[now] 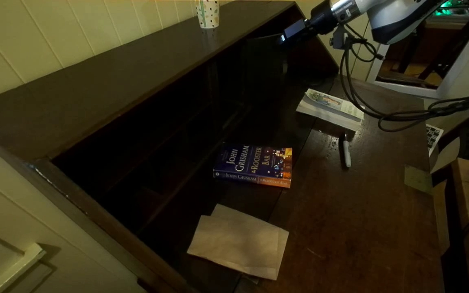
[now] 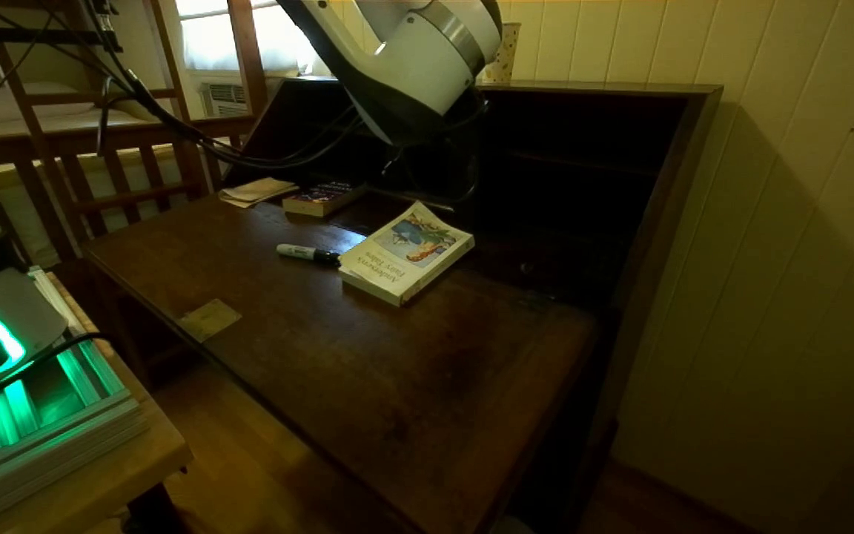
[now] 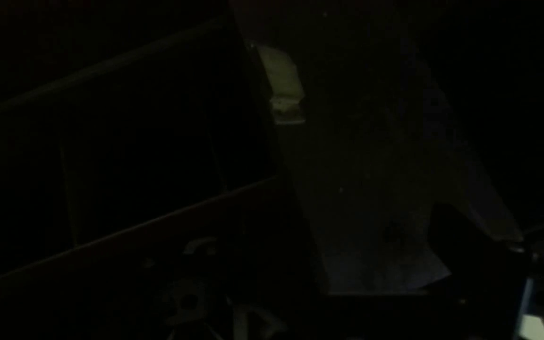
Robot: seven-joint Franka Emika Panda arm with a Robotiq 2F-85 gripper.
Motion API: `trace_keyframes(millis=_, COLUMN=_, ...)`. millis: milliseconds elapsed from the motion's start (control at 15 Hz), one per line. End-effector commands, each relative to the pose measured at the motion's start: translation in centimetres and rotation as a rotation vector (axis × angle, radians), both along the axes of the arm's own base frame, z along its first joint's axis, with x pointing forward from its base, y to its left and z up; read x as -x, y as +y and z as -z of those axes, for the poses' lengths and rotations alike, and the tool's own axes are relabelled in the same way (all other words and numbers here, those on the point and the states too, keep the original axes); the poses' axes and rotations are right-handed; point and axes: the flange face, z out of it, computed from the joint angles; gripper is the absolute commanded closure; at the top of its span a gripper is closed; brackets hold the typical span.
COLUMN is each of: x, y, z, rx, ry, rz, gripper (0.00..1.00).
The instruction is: Move the two books
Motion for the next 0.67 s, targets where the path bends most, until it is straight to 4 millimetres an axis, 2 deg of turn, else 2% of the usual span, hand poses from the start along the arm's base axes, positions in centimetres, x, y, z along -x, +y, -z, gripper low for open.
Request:
trace_keyframes(millis=0, x=-0.8, y=0.8, z=0.4, rx=-0.053, ry=0.052, rz=-0.023, gripper=0.00)
trace_keyframes(millis=600, x=-0.5, y=1.7, z=-0.7, rx=-0.112, ry=0.157, rz=-0.041, gripper=0.00)
